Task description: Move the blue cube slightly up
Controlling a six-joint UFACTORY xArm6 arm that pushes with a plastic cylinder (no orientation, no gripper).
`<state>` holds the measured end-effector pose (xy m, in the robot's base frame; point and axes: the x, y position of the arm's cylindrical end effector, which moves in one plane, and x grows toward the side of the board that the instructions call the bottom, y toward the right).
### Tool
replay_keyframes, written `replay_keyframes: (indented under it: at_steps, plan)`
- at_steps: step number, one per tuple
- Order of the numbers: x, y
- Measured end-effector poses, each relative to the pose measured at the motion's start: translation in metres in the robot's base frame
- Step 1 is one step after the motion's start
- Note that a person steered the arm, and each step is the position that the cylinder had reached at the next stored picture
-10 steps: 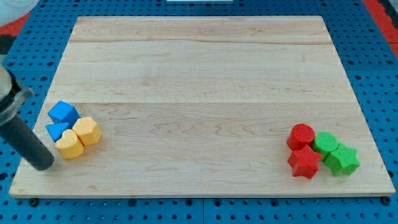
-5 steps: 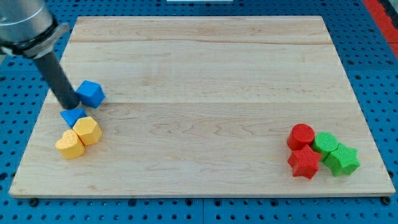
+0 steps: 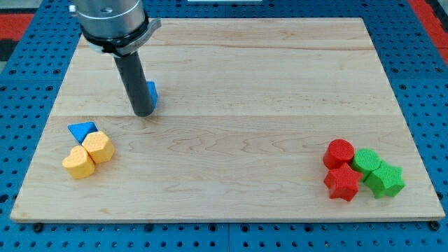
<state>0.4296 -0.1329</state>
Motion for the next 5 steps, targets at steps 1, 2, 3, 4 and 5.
replay_keyframes:
  at_steps: [1, 2, 3, 4, 5]
  plan:
    - [-0.036, 0.001]
    - [-0.072, 0.001]
    - [-0.106, 0.001]
    - [-0.127, 0.001]
    - [-0.153, -0.005]
